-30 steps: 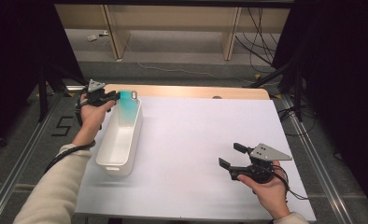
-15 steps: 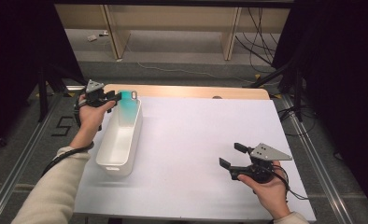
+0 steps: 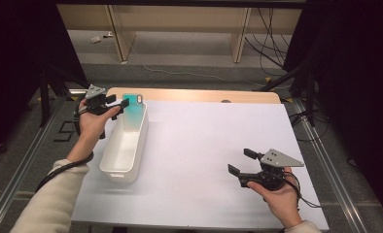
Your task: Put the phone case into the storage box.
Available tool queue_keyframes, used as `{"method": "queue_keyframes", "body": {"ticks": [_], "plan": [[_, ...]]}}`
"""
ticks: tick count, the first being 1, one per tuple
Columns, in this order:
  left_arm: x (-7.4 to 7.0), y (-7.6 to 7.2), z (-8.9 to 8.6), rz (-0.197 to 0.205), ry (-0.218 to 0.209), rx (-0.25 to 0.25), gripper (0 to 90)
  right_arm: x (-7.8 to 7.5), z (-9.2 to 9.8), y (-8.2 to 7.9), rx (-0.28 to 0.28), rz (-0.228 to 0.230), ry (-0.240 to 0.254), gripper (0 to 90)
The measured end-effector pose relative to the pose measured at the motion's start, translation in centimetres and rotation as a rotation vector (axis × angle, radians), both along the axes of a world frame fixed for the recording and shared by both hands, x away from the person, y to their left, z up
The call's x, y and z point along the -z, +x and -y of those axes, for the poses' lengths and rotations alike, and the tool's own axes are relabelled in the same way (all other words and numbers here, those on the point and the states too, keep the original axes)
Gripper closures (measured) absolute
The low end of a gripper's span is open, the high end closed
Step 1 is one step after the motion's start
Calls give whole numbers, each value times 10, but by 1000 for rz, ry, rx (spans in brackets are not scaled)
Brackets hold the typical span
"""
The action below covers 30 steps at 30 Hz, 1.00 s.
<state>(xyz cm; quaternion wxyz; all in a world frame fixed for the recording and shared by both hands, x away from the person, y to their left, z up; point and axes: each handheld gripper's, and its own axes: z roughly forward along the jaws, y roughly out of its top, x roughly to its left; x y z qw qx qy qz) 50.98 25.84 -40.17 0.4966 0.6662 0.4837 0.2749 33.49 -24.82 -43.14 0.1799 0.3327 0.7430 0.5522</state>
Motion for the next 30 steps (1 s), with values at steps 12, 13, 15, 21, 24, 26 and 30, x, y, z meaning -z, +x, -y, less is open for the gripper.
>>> {"method": "queue_keyframes", "body": {"ticks": [12, 13, 15, 21, 24, 26, 30], "plan": [[-12, -25, 7, 27, 4, 23, 175, -1, 0, -1, 11, -6, -16, 178], [-13, -27, 7, 27, 1, 30, 169, -1, 0, -1, 12, -6, -16, 178], [-13, -32, 8, 22, -13, 50, 149, 0, 0, 0, 11, 2, -19, 177], [-17, -46, 10, 34, -24, 76, 87, 0, -1, 0, 16, 12, -21, 174], [-18, -55, 13, 48, -15, 89, 65, 0, -1, 0, 14, 12, -23, 173], [-18, -61, 14, 63, -10, 106, 65, 0, -1, 0, 16, 10, -23, 173], [-17, -73, 18, 76, -14, 123, 62, -1, 1, -1, 13, -12, -46, 173]]}}
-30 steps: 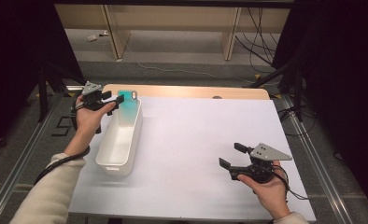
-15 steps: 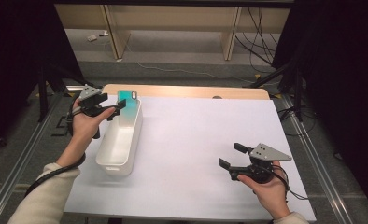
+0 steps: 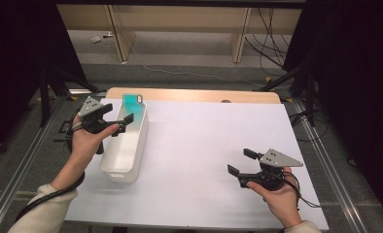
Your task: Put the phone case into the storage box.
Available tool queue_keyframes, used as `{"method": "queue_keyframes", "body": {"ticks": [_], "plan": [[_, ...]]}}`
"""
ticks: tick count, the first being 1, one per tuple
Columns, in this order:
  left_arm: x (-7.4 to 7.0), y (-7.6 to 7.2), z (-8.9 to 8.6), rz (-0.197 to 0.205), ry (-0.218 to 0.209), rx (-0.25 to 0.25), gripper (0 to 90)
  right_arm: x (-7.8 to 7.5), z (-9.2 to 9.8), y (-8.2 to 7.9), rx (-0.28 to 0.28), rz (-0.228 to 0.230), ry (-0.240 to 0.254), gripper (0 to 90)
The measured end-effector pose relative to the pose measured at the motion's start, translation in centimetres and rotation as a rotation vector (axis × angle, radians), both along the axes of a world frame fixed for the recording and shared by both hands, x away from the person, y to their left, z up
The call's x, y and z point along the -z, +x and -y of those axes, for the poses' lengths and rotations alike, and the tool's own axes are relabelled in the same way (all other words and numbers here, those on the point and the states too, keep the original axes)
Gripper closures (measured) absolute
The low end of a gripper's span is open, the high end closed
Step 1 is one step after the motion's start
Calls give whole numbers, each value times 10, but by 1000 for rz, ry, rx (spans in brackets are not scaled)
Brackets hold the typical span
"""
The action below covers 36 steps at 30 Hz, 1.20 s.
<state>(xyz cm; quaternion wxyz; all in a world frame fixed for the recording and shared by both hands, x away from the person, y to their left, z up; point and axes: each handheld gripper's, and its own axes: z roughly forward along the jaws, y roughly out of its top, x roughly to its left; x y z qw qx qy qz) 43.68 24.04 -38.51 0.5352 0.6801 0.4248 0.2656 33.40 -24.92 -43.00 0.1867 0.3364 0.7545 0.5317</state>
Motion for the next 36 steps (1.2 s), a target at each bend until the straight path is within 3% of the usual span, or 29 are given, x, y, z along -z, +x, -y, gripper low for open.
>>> {"method": "queue_keyframes", "body": {"ticks": [2, 4, 6, 10, 27, 36], "plan": [[1, -5, 2, 0, 0, 11, 61, 0, 0, 0, -1, -1, 0, 172], [3, -10, 3, -4, 4, 20, 61, 2, -3, 1, -12, 12, 38, 172], [3, -14, 3, -4, 1, 26, 61, 0, -2, -1, -1, 0, 13, 172], [4, -21, 4, -3, -1, 37, 62, 1, -3, 1, -8, 17, 39, 172], [0, -50, 19, 25, 5, 108, 65, 0, -2, 1, -9, 8, 31, 171], [6, -60, 29, 22, -2, 150, 63, 0, -2, 1, -8, 6, 31, 171]]}}
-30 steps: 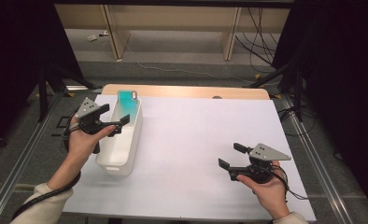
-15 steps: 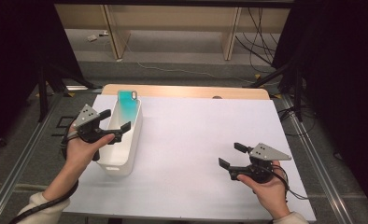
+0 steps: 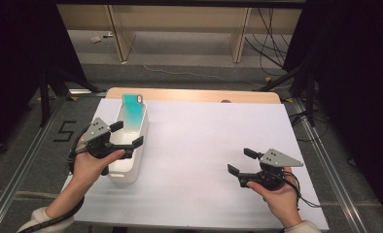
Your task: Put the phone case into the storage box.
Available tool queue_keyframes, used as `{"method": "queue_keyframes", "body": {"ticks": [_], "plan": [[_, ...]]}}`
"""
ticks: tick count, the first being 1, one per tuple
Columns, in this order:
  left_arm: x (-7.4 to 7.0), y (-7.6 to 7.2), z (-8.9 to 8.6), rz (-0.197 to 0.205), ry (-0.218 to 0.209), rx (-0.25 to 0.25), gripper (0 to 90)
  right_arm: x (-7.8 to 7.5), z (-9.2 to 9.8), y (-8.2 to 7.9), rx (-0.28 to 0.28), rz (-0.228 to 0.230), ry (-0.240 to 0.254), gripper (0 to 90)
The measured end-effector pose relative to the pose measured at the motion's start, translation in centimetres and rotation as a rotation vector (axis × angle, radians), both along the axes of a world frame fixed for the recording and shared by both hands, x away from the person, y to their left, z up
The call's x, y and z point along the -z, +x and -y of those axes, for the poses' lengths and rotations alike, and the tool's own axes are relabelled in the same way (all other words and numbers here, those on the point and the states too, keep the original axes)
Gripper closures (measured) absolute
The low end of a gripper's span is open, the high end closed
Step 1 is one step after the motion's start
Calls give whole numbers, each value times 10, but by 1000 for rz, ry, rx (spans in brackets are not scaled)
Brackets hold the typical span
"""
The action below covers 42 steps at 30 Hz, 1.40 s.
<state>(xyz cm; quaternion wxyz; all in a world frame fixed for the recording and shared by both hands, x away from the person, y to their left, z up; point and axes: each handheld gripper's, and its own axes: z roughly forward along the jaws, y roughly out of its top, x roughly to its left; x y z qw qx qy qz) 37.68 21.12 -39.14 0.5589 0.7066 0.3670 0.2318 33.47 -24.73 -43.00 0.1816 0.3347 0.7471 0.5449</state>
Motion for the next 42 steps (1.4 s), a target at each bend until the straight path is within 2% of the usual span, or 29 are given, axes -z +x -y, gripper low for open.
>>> {"method": "queue_keyframes", "body": {"ticks": [6, 7, 9, 12, 13, 20, 29, 31, 42], "plan": [[2, -10, 6, 14, 3, 22, 59, 0, 1, 1, 9, 12, -13, 170], [2, -12, 6, 15, 1, 23, 58, 0, 0, 0, 1, -1, 1, 170], [4, -15, 8, 20, -1, 28, 58, 0, 0, 0, 0, 1, -1, 170], [8, -19, 11, 17, 1, 47, 58, 0, 0, 0, 3, -2, -9, 170], [9, -20, 11, 13, 7, 51, 58, 1, 0, 0, 6, 9, -15, 170], [19, -24, 15, 10, 16, 71, 56, 1, 0, 0, 3, 7, -12, 170], [24, -33, 17, 16, 24, 82, 54, 1, 0, 0, 0, 3, 2, 169], [25, -35, 17, 20, 36, 91, 53, 1, 0, 0, -1, 3, 0, 169], [30, -39, 16, 21, 35, 92, 52, 0, 0, 0, 8, 4, -14, 169]]}}
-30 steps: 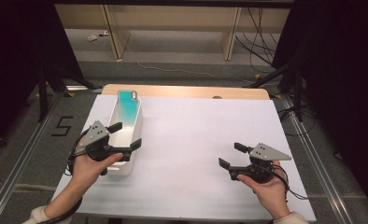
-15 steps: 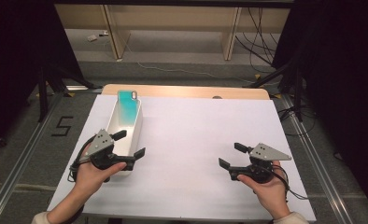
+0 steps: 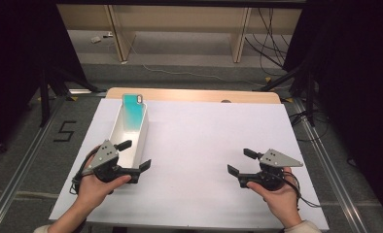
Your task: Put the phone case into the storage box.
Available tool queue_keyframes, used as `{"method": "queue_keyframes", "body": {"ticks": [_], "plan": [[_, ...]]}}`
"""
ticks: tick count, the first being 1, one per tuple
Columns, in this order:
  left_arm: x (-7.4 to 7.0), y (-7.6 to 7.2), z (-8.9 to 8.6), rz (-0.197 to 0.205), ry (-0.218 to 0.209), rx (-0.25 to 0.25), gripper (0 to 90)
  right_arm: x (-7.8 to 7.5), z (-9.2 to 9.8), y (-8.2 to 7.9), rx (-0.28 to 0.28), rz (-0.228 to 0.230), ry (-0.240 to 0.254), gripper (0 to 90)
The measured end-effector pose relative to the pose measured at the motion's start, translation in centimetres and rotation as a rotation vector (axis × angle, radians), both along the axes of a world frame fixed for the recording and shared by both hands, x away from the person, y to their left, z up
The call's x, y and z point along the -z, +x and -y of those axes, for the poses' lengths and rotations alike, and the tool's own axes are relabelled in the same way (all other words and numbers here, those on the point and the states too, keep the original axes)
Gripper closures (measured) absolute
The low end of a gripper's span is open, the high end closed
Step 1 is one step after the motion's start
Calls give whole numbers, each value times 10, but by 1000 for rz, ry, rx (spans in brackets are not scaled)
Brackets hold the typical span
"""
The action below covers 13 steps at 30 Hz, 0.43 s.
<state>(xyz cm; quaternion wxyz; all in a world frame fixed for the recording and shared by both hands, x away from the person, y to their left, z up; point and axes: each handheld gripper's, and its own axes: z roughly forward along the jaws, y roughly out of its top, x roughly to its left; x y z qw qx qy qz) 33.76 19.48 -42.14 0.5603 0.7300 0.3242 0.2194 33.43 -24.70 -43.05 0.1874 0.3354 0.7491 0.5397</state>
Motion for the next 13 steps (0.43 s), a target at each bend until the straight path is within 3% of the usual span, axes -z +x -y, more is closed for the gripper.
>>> {"method": "queue_keyframes", "body": {"ticks": [4, 6, 7, 13], "plan": [[1, 0, 0, 3, -8, -1, 52, 0, 0, 0, -7, -1, 5, 169], [1, 0, 0, 4, -6, -2, 51, -2, 2, -1, -5, -17, -24, 168], [1, 0, 0, 2, 0, -3, 51, 0, 1, 0, -4, -2, -4, 168], [2, -1, 2, 6, 7, 4, 50, 0, 1, 1, -8, 10, -9, 165]]}}
